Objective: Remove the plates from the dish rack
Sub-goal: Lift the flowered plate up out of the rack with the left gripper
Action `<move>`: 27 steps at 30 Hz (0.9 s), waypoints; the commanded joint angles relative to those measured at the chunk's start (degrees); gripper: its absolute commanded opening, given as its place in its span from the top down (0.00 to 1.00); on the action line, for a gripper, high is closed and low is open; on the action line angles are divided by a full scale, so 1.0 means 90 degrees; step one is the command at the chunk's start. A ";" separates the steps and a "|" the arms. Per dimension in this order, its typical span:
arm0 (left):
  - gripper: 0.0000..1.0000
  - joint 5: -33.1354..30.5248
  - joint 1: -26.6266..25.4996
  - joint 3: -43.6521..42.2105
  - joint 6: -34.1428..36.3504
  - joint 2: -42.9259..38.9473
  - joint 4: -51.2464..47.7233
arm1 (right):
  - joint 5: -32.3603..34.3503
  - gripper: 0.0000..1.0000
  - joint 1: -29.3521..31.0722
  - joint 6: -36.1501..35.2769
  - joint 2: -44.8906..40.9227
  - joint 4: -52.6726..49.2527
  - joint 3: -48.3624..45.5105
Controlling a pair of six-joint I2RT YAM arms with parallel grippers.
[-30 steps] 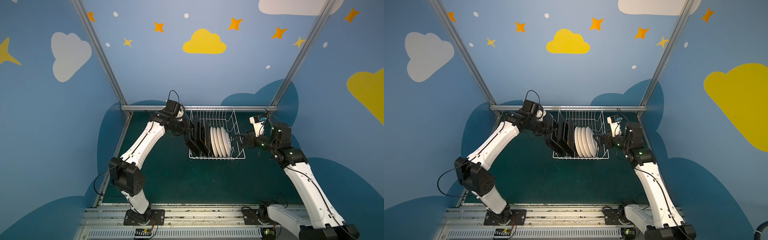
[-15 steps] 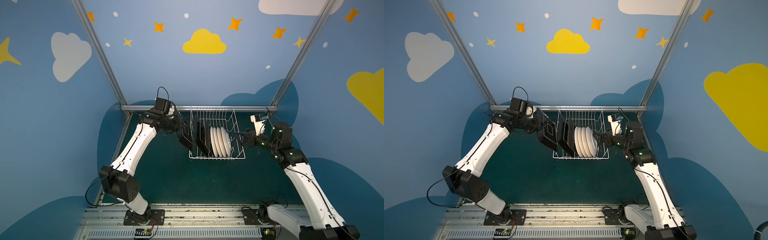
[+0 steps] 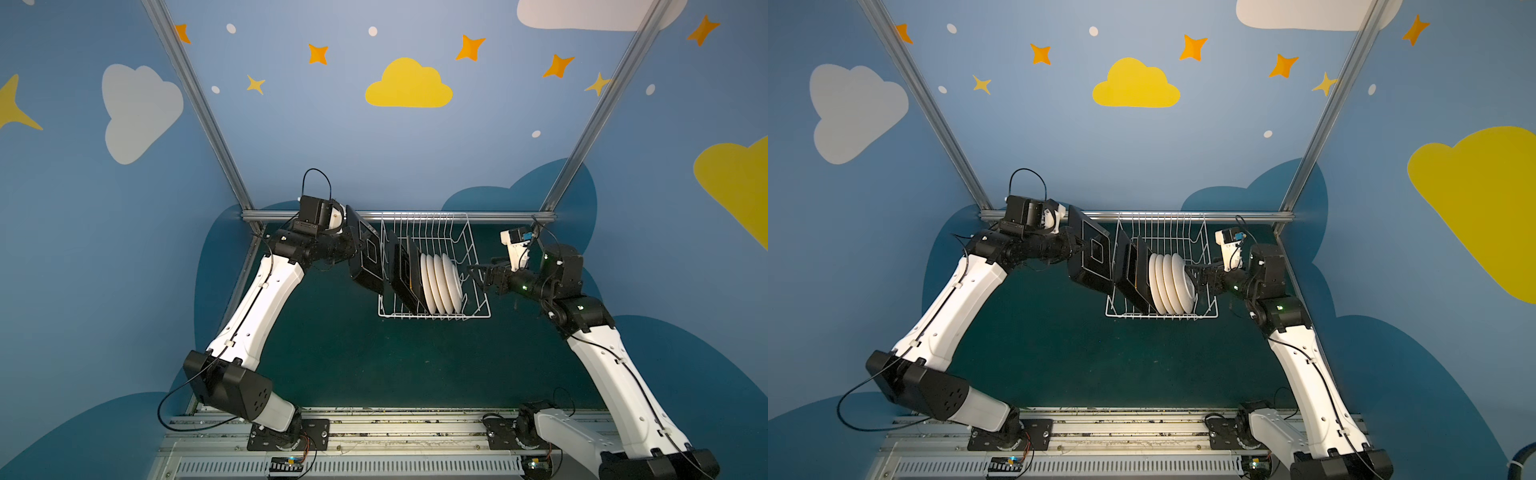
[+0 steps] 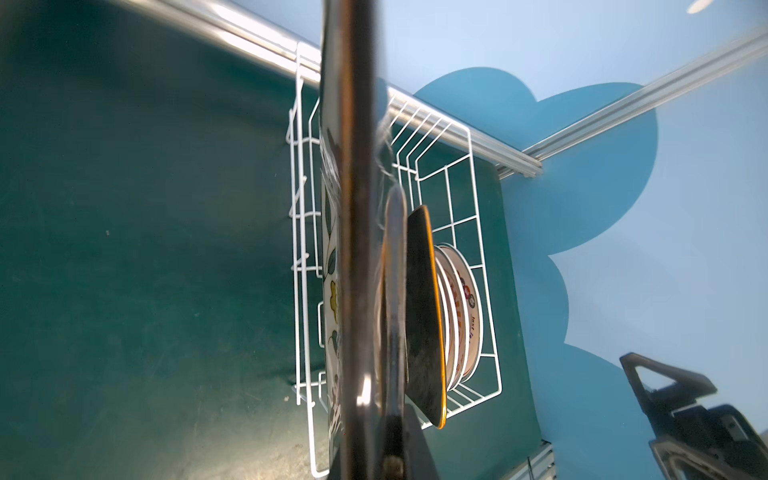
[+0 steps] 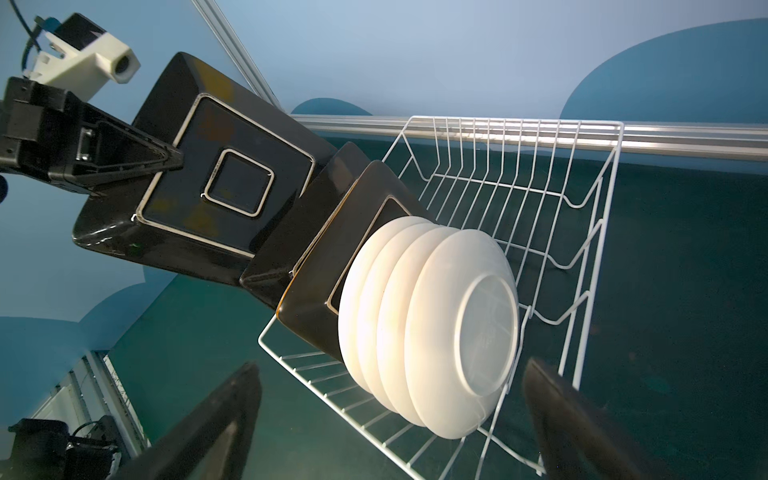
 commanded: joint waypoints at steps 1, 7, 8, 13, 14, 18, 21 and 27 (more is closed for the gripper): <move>0.97 0.0045 -0.0022 0.0219 0.0741 -0.0628 0.1162 | -0.0002 0.02 0.0050 0.0225 0.0040 0.0039 0.0187; 0.97 -0.0567 -0.0226 -0.0084 0.1906 -0.1064 0.1593 | -0.0016 0.02 0.0097 0.0698 0.0288 -0.0108 0.0529; 0.97 -0.0601 -0.0271 -0.0145 0.2111 -0.1122 0.1674 | 0.0069 0.02 0.0105 0.0805 0.0346 -0.0181 0.0615; 0.97 -0.1115 -0.0481 -0.0339 0.3156 -0.1295 0.1868 | -0.0059 0.02 0.0135 0.1247 0.0632 -0.0467 0.1031; 0.97 -0.1280 -0.0541 -0.0388 0.3396 -0.1330 0.1926 | -0.0103 0.02 0.0143 0.1367 0.0675 -0.0466 0.1082; 0.97 -0.1753 -0.0755 -0.0821 0.4196 -0.1562 0.2454 | -0.0187 0.02 0.0183 0.1787 0.0917 -0.0512 0.1344; 0.97 -0.2009 -0.0871 -0.1137 0.4723 -0.1719 0.2887 | -0.0117 0.02 0.0240 0.2135 0.1099 -0.0525 0.1512; 0.97 -0.2268 -0.1177 -0.1764 0.6111 -0.1972 0.3771 | -0.0360 0.02 0.0403 0.2659 0.1387 -0.0281 0.1714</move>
